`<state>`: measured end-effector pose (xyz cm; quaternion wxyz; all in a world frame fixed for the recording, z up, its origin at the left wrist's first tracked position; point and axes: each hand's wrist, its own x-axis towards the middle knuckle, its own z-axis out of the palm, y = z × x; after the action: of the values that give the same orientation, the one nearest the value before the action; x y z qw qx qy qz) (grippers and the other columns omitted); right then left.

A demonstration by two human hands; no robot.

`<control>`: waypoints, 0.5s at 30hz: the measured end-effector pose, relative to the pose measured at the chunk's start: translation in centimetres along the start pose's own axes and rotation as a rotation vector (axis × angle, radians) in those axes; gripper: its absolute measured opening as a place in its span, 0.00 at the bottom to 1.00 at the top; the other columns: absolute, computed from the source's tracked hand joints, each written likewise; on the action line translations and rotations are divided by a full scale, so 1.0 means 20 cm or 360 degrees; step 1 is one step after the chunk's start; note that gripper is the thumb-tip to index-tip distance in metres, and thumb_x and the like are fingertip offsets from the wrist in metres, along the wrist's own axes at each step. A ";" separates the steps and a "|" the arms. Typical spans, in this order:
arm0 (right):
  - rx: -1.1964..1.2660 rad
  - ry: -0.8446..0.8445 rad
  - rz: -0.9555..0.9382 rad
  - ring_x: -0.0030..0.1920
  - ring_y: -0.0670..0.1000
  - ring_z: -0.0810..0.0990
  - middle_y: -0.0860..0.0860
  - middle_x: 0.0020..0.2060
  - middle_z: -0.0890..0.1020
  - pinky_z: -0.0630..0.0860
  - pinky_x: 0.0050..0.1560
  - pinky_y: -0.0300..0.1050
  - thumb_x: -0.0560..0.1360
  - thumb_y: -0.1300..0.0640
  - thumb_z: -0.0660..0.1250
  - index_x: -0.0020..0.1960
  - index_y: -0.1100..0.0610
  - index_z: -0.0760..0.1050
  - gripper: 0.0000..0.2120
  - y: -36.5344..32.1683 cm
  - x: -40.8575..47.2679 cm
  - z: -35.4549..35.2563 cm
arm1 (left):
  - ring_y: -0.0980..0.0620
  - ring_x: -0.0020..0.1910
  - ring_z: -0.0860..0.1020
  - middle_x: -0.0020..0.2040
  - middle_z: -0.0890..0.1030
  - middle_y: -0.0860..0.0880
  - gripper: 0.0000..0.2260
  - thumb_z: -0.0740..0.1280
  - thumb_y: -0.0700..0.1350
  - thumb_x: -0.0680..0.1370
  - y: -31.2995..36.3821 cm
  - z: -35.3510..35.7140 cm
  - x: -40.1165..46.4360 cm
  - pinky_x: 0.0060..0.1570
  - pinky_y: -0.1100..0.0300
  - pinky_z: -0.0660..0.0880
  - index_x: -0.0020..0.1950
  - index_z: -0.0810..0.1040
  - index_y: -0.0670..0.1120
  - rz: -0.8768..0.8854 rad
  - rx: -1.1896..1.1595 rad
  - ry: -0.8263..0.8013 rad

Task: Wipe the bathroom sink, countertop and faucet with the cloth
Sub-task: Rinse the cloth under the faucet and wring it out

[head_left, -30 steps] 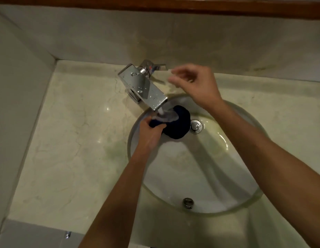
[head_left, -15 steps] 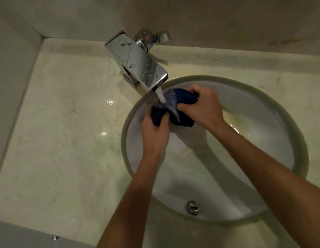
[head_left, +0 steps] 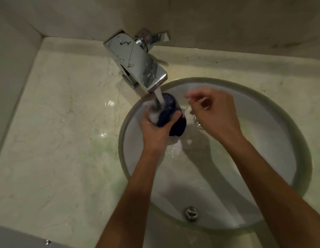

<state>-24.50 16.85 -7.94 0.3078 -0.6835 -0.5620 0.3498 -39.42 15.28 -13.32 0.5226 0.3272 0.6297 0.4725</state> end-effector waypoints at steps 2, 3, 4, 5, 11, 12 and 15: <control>0.0255 0.0274 -0.0079 0.46 0.43 0.85 0.39 0.46 0.85 0.83 0.51 0.45 0.79 0.60 0.67 0.57 0.48 0.83 0.12 -0.11 0.07 -0.03 | 0.58 0.59 0.82 0.62 0.81 0.53 0.23 0.80 0.37 0.71 0.00 0.00 -0.01 0.63 0.53 0.80 0.57 0.82 0.61 -0.0016 -0.0018 -0.0031; 0.0437 0.0303 -0.0093 0.50 0.43 0.84 0.41 0.50 0.85 0.83 0.55 0.47 0.79 0.60 0.65 0.60 0.49 0.82 0.14 -0.17 0.12 -0.04 | 0.60 0.58 0.81 0.61 0.81 0.54 0.23 0.80 0.37 0.72 0.01 0.00 -0.01 0.63 0.54 0.79 0.55 0.82 0.64 -0.0017 -0.0015 -0.0040; 0.0580 0.0269 -0.0094 0.55 0.43 0.83 0.43 0.55 0.85 0.82 0.59 0.49 0.79 0.59 0.63 0.64 0.51 0.81 0.16 -0.23 0.17 -0.04 | 0.59 0.58 0.82 0.61 0.82 0.54 0.22 0.80 0.39 0.72 0.02 0.00 0.00 0.63 0.52 0.79 0.55 0.81 0.63 -0.0006 0.0030 -0.0035; 0.0662 0.0197 -0.0094 0.60 0.43 0.82 0.46 0.60 0.84 0.80 0.62 0.50 0.79 0.59 0.62 0.68 0.53 0.78 0.19 -0.28 0.22 -0.03 | 0.56 0.58 0.83 0.60 0.83 0.52 0.21 0.81 0.41 0.72 0.02 -0.01 0.02 0.63 0.50 0.79 0.57 0.81 0.62 0.0022 0.0091 -0.0036; 0.0673 -0.0066 -0.0039 0.67 0.45 0.77 0.51 0.69 0.78 0.74 0.71 0.49 0.83 0.62 0.59 0.75 0.57 0.72 0.20 -0.43 0.32 0.01 | 0.59 0.47 0.84 0.46 0.85 0.58 0.19 0.79 0.37 0.67 0.04 -0.04 0.04 0.46 0.62 0.80 0.58 0.84 0.43 0.0125 0.0172 -0.0054; 0.0680 -0.0055 -0.0032 0.67 0.46 0.77 0.51 0.69 0.78 0.74 0.71 0.48 0.83 0.62 0.59 0.75 0.57 0.72 0.20 -0.43 0.32 0.01 | 0.59 0.46 0.85 0.45 0.86 0.57 0.19 0.78 0.35 0.67 0.05 -0.04 0.04 0.46 0.62 0.80 0.57 0.84 0.43 0.0097 0.0144 -0.0064; 0.0707 -0.0021 -0.0011 0.67 0.45 0.77 0.51 0.69 0.78 0.74 0.71 0.47 0.84 0.62 0.59 0.75 0.58 0.72 0.20 -0.43 0.31 0.02 | 0.52 0.48 0.86 0.46 0.87 0.51 0.21 0.79 0.35 0.66 0.04 -0.05 0.04 0.50 0.54 0.83 0.56 0.83 0.48 0.0036 0.0077 -0.0093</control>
<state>-28.78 24.47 -1.97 0.4482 -0.5946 -0.4755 0.4685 -40.73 16.07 -12.84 0.5274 0.3606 0.6217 0.4531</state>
